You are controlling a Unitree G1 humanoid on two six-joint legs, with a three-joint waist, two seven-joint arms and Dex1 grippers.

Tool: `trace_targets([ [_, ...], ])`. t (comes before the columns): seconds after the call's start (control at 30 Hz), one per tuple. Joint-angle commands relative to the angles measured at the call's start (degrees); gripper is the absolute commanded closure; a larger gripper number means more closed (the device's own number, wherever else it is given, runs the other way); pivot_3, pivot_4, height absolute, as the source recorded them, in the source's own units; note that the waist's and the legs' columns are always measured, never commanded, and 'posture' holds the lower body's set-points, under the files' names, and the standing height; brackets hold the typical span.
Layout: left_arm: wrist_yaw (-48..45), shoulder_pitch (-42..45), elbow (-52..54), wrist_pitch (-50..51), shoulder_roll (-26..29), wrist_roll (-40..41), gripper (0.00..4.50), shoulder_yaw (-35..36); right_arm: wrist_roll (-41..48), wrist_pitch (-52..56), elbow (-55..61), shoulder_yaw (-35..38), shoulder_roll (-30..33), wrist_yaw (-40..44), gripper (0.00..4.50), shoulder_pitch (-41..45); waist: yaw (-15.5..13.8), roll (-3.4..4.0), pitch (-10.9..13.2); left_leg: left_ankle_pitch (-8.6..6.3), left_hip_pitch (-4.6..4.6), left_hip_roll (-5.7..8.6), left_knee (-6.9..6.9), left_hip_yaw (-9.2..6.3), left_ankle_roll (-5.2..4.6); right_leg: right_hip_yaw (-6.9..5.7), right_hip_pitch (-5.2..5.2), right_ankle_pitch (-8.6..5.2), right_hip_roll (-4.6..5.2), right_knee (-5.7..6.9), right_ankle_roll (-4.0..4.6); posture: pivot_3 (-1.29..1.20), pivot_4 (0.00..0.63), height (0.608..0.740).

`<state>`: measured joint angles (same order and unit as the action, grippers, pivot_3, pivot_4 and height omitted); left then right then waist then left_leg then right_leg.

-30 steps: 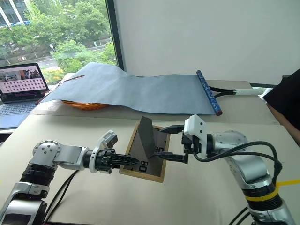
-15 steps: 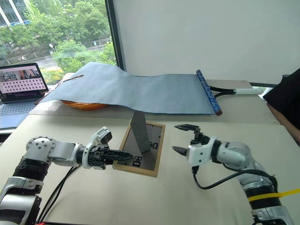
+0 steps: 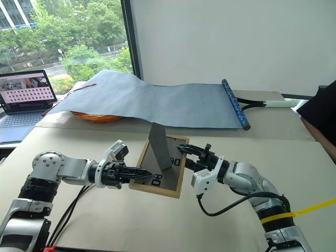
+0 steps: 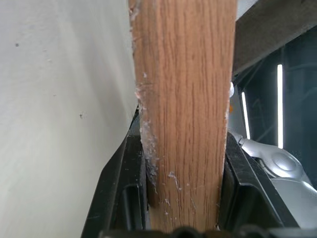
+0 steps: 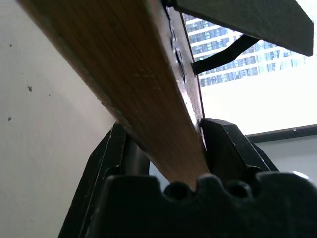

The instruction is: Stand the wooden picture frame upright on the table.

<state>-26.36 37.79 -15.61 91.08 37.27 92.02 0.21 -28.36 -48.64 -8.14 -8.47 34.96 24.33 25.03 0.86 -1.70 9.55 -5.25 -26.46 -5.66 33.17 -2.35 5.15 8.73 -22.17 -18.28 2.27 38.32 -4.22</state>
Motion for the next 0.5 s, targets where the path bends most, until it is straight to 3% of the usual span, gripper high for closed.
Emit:
trace_targets([
  [0.03,-2.55,-3.39,9.47,-6.44,0.83,-6.39,1.25,4.06,9.30,2.68,0.97,1.78,-0.57,0.08,3.16,1.21,0.05,0.00,0.00,0.01,0.00,0.00,0.00,0.00,0.01,0.00,0.01,0.00,0.00,0.01,0.00,0.00,0.150,0.714],
  [0.13,-7.88,-7.21,16.18,-12.79,3.24,-12.08,0.16,6.79,15.26,6.19,-0.18,1.77,-0.94,3.14,3.21,1.87,0.25,0.00,0.00,0.04,0.01,0.00,-0.02,-0.01,0.04,0.00,0.02,0.02,0.00,0.06,0.03,0.00,0.150,0.714],
  [0.17,-9.78,-8.44,18.06,-14.79,4.32,-14.45,0.00,6.87,17.44,7.64,-0.42,1.69,-1.12,4.36,3.21,2.10,0.32,0.00,0.00,0.04,0.02,0.00,-0.01,-0.02,0.04,0.00,0.01,0.02,0.00,0.09,0.03,0.00,0.150,0.714],
  [0.3,-18.00,-14.34,23.15,-25.14,8.00,-23.06,0.00,8.52,28.98,17.03,-0.79,1.41,-2.90,12.37,3.21,3.23,0.29,0.03,0.01,0.08,0.06,0.00,-0.02,-0.03,0.04,-0.01,0.04,0.03,0.00,0.14,0.05,0.00,0.150,0.714],
  [0.4,-25.24,-21.12,27.00,-30.69,11.97,-27.53,0.00,10.87,48.94,46.03,-1.43,4.25,-7.42,20.33,3.24,7.91,0.69,0.05,0.11,0.13,0.07,-0.02,-0.01,-0.02,-0.02,-0.02,0.04,0.05,0.01,0.18,0.09,0.00,0.150,0.714],
  [0.5,-24.42,-23.07,27.90,-31.98,10.69,-28.51,0.00,12.04,54.36,59.24,-4.50,6.04,-8.86,22.27,3.24,11.83,0.54,0.04,0.14,0.18,0.08,-0.04,-0.02,-0.05,-0.04,-0.07,0.03,0.06,0.00,0.27,0.11,0.00,0.150,0.714],
])
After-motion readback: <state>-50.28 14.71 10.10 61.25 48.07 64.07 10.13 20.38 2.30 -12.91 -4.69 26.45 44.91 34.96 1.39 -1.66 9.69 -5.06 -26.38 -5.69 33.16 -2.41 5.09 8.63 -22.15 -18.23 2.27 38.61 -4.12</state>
